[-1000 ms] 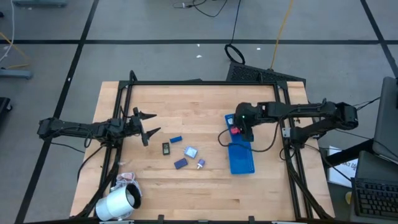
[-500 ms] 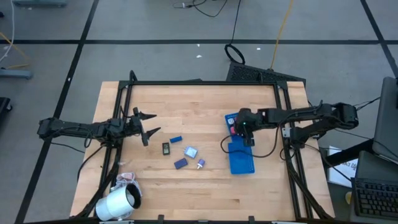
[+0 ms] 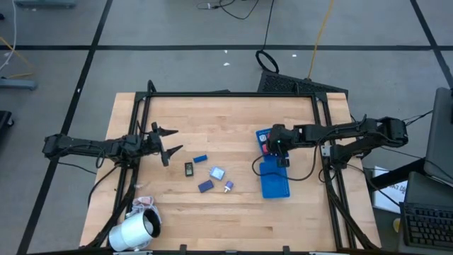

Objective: Pick & Place Office items
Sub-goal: Adjust the red charger adapter in the top blue bin

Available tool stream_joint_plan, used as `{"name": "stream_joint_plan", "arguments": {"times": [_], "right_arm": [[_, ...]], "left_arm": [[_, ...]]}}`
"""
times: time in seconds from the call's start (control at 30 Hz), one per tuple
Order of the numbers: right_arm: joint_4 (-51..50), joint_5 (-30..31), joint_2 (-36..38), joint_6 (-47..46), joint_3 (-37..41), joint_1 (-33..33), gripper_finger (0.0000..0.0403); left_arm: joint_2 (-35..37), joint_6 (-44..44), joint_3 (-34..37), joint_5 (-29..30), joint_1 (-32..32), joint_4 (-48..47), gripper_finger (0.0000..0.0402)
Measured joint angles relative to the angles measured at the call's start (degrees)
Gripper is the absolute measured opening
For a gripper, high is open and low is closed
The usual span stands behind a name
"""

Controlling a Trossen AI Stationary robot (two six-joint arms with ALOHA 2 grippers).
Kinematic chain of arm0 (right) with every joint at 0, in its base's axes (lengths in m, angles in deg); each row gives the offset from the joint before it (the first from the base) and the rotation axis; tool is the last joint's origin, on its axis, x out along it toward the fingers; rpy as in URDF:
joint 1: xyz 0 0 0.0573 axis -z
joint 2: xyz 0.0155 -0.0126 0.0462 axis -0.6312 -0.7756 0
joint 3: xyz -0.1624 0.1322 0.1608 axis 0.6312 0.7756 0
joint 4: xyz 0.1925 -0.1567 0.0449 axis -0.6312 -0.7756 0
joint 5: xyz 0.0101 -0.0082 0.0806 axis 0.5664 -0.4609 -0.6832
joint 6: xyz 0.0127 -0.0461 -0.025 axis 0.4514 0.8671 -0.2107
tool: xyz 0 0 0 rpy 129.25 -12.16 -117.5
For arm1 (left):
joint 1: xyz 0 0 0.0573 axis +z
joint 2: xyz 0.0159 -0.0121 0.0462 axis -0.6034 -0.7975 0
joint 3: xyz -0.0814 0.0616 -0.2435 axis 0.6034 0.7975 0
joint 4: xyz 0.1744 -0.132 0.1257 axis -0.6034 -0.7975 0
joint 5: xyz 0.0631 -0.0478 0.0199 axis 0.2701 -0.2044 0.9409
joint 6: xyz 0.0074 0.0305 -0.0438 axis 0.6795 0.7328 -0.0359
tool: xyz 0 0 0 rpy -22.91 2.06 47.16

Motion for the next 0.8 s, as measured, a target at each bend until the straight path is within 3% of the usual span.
{"name": "stream_joint_plan", "arguments": {"times": [0.5,0.8], "right_arm": [[1.7,0.0,3.4,-5.0,0.0,0.1,0.0001],[10.4,-2.2,5.7,-7.6,3.2,0.1,0.0001]], "left_arm": [[0.0,0.0,0.0,0.0,0.0,0.0,0.031],[0.0,0.0,0.0,-0.1,0.0,-0.1,0.0302]]}}
